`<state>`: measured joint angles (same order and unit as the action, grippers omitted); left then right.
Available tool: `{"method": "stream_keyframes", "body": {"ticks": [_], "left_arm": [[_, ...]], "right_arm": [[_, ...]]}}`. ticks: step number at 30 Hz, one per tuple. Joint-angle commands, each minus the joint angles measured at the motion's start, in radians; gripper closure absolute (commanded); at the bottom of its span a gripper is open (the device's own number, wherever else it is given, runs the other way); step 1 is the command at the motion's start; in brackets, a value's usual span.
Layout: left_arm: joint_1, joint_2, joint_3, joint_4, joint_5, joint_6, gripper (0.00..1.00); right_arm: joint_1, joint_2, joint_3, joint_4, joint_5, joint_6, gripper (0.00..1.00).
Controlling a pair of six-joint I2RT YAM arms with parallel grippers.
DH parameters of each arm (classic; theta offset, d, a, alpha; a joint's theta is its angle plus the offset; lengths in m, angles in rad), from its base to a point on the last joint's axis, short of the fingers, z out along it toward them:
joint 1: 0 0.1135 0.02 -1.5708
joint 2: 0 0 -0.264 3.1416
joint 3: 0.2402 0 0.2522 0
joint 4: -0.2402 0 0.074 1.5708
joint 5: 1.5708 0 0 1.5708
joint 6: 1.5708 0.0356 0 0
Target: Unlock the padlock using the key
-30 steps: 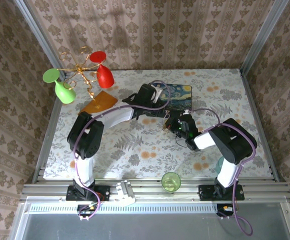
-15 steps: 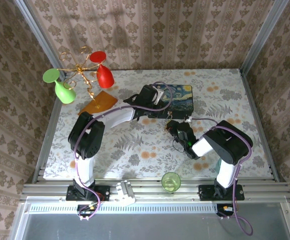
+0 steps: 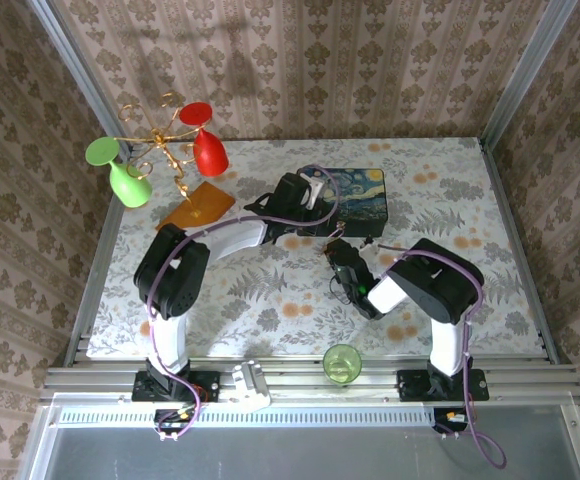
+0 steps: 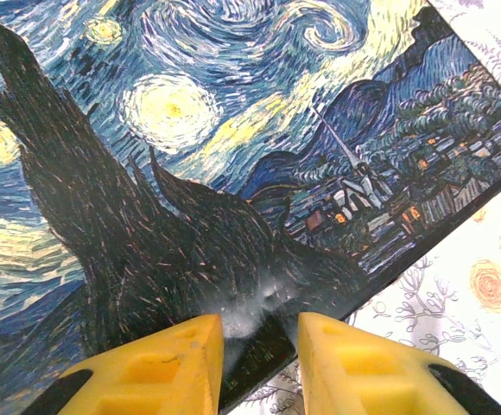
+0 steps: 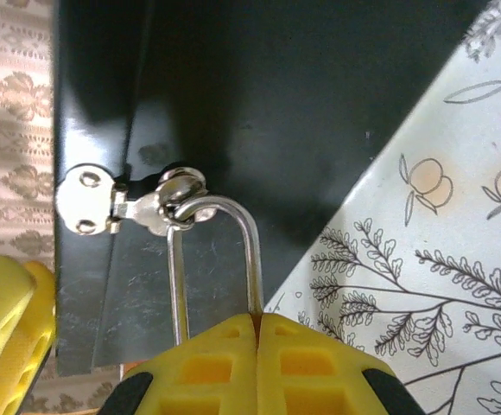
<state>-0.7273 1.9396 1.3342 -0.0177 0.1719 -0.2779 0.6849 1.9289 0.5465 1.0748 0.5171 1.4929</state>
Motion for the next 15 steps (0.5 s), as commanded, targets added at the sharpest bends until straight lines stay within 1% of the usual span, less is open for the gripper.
{"method": "stream_keyframes", "body": {"ticks": [1, 3, 4, 5, 8, 11, 15], "left_arm": [[0.001, 0.041, -0.083, -0.159, 0.057, -0.041, 0.72], [0.005, 0.041, -0.091, -0.160, 0.058, -0.039, 0.72], [0.007, 0.041, -0.093, -0.163, 0.058, -0.038, 0.72], [0.011, 0.041, -0.099, -0.163, 0.057, -0.039, 0.72], [0.025, 0.041, -0.125, -0.152, 0.069, -0.045, 0.73], [0.031, 0.044, -0.136, -0.156, 0.059, -0.039, 0.74], [0.040, 0.050, -0.158, -0.147, 0.054, -0.045, 0.77]], "right_arm": [[0.013, 0.075, 0.043, 0.010, 0.125, 0.138, 1.00], [0.028, 0.127, 0.070, 0.072, 0.144, 0.171, 1.00], [0.036, 0.144, 0.081, 0.121, 0.161, 0.150, 1.00], [0.040, 0.145, 0.087, 0.123, 0.170, 0.146, 1.00], [0.032, 0.094, 0.077, 0.018, 0.200, 0.136, 1.00], [-0.001, 0.045, 0.021, 0.007, 0.204, 0.110, 1.00], [-0.063, -0.005, -0.032, -0.013, 0.159, 0.078, 1.00]]}}
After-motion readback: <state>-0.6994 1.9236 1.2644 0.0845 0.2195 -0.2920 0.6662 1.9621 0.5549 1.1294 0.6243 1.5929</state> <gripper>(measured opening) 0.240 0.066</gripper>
